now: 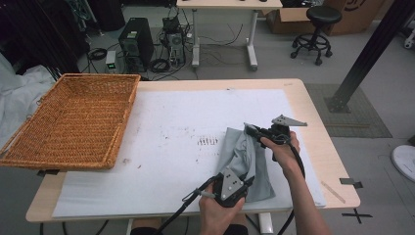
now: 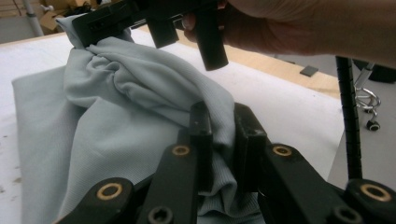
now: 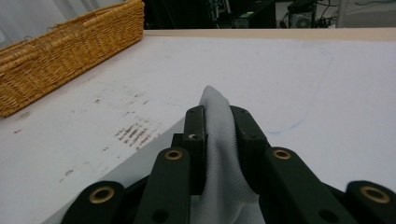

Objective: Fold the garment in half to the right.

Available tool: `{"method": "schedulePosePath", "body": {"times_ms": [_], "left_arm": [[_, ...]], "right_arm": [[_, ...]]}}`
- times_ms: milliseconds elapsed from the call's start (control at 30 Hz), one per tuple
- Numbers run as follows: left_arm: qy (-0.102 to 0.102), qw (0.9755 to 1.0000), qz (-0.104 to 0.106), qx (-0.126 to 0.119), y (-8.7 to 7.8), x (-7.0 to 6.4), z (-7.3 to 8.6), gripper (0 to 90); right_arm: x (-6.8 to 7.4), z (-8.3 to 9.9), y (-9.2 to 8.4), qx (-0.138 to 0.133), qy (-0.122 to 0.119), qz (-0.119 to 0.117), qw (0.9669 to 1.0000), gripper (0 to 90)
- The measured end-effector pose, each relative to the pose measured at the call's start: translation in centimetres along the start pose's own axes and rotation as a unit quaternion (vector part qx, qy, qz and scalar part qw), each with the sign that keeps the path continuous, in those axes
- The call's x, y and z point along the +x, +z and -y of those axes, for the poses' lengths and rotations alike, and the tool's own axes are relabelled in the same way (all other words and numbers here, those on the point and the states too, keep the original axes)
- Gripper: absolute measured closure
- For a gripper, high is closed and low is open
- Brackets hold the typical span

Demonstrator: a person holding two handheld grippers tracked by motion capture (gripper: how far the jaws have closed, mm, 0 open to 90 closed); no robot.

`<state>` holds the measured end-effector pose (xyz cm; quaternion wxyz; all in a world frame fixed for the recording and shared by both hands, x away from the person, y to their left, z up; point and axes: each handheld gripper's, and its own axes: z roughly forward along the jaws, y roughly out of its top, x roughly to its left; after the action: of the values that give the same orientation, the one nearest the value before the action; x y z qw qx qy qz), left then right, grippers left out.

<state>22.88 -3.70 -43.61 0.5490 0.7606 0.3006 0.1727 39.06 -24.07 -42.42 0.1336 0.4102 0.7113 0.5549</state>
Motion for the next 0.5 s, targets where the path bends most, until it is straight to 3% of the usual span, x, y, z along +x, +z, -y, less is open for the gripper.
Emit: {"method": "schedulePosePath", "body": {"times_ms": [233, 500], "left_arm": [[0.006, 0.9997, 0.018, 0.017, 1.8, -0.9, 0.3, 77.1], [0.015, 0.9979, 0.062, 0.013, 3.0, -1.9, 1.2, 58.6]], "right_arm": [[-1.0, 0.7, -1.0, 0.000, 0.005, 0.021, 0.9998, 71.4], [-1.6, 0.3, -2.9, -0.031, 0.009, 0.059, 0.9978, 61.8]]}}
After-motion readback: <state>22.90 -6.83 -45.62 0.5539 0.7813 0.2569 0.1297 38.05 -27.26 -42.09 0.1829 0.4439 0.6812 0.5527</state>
